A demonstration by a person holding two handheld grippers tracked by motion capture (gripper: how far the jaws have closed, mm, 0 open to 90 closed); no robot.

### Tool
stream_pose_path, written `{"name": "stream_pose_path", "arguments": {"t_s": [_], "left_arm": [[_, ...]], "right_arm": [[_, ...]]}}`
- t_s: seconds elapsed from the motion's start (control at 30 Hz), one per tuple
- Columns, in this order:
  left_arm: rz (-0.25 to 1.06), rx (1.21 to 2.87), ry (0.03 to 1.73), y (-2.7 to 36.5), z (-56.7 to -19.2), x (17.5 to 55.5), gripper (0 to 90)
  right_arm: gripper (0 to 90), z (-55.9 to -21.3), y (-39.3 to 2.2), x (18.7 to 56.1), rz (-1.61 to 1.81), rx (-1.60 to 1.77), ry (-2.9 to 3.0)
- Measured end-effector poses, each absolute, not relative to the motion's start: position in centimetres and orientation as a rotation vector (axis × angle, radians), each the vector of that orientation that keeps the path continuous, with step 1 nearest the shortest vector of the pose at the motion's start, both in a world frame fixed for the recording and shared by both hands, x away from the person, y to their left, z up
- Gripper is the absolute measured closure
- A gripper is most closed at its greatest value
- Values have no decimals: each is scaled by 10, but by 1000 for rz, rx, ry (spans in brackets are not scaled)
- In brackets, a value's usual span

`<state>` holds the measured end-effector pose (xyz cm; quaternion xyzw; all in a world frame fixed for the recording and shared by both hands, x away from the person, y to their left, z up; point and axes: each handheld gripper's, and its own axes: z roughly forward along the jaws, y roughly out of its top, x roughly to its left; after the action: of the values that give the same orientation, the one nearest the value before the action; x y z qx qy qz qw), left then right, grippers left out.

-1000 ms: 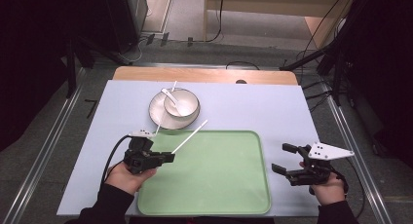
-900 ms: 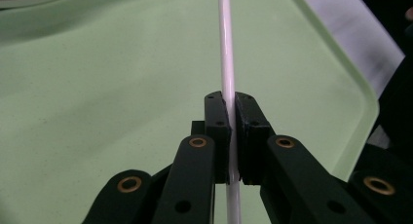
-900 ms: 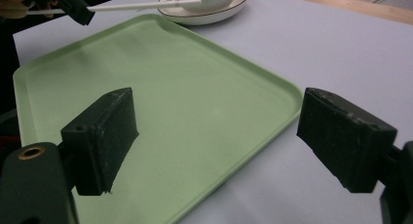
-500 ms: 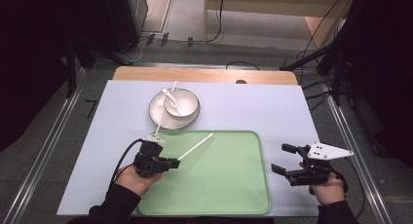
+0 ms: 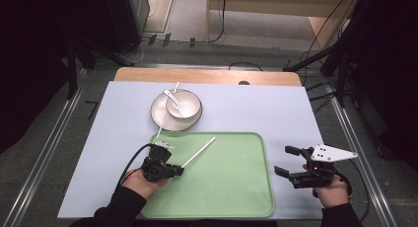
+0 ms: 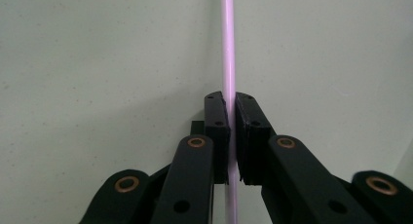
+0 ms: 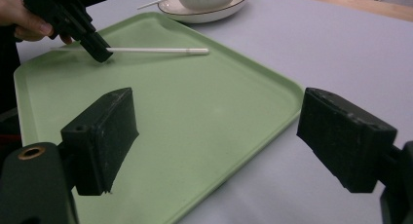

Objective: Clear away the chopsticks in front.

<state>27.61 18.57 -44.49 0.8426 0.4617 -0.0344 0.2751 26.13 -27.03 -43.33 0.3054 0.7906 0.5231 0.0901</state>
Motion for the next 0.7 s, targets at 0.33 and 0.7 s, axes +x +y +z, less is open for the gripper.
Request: {"name": "stream_pose_path", "arguments": {"t_s": [0.33, 0.7], "left_arm": [[-110, 2246, 1240, 187, -447, 277, 834], [-154, 2205, 1186, 192, -440, 278, 718]], "right_arm": [[153, -434, -270, 262, 1554, 907, 2353], [153, -434, -271, 261, 1560, 910, 2350]]}}
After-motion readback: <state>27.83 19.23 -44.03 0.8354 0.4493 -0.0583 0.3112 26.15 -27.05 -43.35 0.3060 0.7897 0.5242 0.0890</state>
